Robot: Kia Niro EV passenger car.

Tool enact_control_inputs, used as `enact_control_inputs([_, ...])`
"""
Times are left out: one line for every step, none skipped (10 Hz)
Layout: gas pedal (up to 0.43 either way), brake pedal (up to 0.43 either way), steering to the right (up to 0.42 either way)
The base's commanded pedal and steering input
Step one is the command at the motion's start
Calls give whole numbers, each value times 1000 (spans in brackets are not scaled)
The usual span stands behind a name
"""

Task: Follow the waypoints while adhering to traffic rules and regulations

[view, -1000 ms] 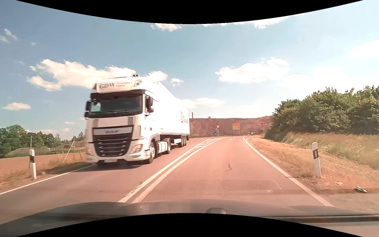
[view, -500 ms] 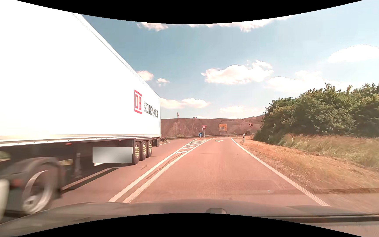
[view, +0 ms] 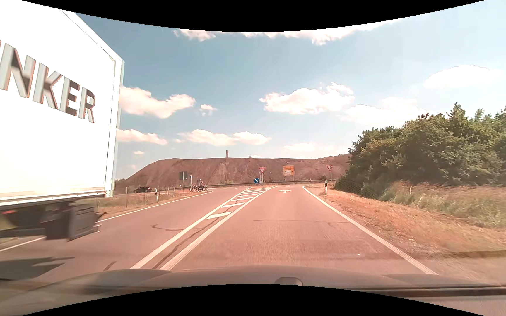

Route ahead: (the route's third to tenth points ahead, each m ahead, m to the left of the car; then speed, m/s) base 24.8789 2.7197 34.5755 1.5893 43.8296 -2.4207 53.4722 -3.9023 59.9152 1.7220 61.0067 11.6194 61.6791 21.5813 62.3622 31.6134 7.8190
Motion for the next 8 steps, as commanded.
enact_control_inputs([87,0,32])
enact_control_inputs([87,0,30])
enact_control_inputs([87,0,26])
enact_control_inputs([87,0,23])
enact_control_inputs([87,0,20])
enact_control_inputs([87,0,18])
enact_control_inputs([87,0,17])
enact_control_inputs([87,0,17])
